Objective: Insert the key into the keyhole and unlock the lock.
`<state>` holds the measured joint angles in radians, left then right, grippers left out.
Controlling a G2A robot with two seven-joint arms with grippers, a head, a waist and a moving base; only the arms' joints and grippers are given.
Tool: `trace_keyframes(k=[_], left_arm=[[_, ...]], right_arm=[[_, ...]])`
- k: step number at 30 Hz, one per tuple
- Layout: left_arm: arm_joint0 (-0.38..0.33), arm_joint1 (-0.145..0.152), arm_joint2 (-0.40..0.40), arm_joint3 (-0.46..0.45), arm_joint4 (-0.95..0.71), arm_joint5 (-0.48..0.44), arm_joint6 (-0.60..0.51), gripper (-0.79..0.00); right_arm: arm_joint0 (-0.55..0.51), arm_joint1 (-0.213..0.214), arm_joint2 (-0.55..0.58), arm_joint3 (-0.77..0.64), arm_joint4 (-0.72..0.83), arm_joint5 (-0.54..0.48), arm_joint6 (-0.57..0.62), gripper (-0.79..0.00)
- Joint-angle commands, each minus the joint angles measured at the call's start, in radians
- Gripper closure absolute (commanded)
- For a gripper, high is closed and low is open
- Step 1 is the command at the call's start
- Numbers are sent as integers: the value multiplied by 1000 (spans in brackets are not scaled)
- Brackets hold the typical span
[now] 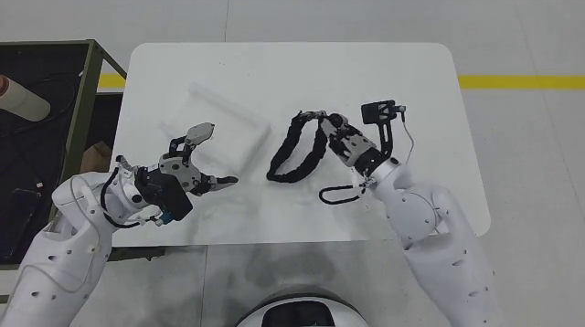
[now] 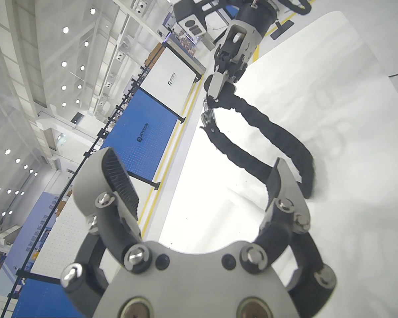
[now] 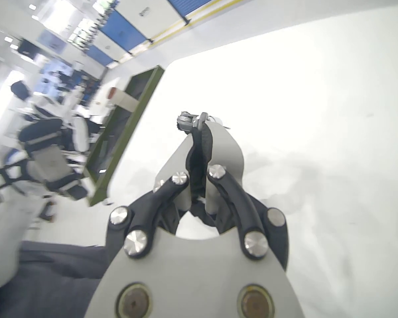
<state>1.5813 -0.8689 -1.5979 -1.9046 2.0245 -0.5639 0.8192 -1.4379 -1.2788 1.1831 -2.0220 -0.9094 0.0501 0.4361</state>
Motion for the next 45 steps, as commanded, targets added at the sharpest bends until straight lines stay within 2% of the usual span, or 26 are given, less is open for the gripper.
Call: trace_keyframes(k=[1,4,7,10,13,15,18,21,23,24,25,30,35,39,42,43,44,45], left_arm=[[0,0,0,0,0,0,0,-785],[0,0,0,0,0,0,0,-785],[0,0,0,0,0,0,0,-785],[0,0,0,0,0,0,0,-785],[0,0,0,0,0,0,0,-785],[0,0,0,0,0,0,0,-785],[0,0,0,0,0,0,0,-785],[0,0,0,0,0,0,0,-785],[0,0,0,0,0,0,0,-785],[0,0,0,0,0,0,0,-785],[0,0,0,0,0,0,0,-785],[0,0,0,0,0,0,0,-785],[0,0,0,0,0,0,0,-785],[0,0,0,0,0,0,0,-785],[0,0,0,0,0,0,0,-785],[0,0,0,0,0,0,0,-785],[0,0,0,0,0,0,0,-784],[0,0,0,0,0,0,0,-784]], right_arm=[[-35,8,-26,-59,-255,-13,-27,0],[-89,23,-102,-129,-645,-72,-67,0],[-120,29,-199,-122,-987,-79,-62,0],[-109,25,-259,-56,-1176,-58,-11,0],[-81,16,-284,0,-1243,-50,50,0],[-69,11,-284,4,-1251,-31,63,0],[-71,4,-260,-15,-1147,-9,66,0],[-75,-5,-226,-27,-957,7,63,0],[-70,-13,-201,-14,-778,10,71,0],[-56,-15,-186,9,-751,22,80,-65],[-43,-17,-183,30,-756,32,86,-785],[-35,-28,-219,56,-809,104,-31,-785],[-84,-30,-218,33,-853,191,-189,-785],[-137,-28,-192,4,-758,175,-261,-785],[-175,-26,-156,-35,-472,36,-313,-785],[-175,-26,-156,-35,-472,36,-313,-785],[-175,-27,-159,-35,-550,40,-312,-768],[-176,-26,-154,-36,-484,4,-315,-776]])
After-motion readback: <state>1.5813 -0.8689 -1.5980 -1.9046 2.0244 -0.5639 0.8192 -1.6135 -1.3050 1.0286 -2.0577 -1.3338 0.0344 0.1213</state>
